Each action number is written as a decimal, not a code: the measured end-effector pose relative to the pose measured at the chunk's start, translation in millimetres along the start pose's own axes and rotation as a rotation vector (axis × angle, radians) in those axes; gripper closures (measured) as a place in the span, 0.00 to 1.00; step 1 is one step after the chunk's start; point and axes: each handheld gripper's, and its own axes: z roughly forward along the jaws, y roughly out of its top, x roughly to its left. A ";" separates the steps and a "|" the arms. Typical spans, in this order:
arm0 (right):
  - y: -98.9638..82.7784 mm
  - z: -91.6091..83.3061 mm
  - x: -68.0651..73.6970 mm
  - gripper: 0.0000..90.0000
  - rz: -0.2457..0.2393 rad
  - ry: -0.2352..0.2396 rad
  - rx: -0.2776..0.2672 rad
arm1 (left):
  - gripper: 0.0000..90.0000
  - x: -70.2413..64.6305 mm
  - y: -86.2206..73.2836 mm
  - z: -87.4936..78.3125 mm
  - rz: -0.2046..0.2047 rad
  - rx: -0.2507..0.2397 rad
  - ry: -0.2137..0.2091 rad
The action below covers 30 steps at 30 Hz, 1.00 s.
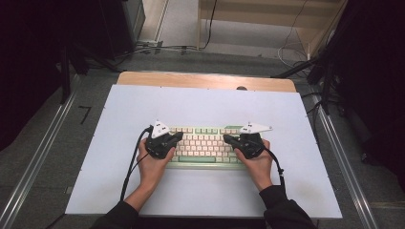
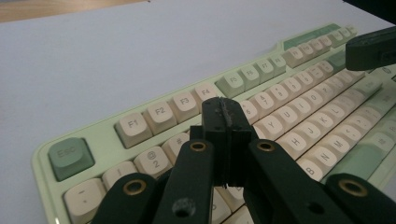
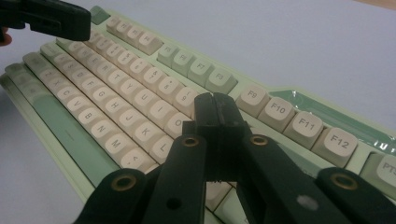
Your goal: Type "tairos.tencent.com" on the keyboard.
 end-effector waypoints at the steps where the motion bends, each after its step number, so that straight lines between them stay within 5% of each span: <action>1: 0.7 0.4 0.4 0.98 0.004 0.002 -0.002 | 1.00 -1.8 0.6 2.8 0.003 0.005 -0.007; 30: 0.5 7.0 6.9 0.97 -0.015 0.013 0.014 | 1.00 -16.6 3.0 26.6 0.000 0.062 -0.070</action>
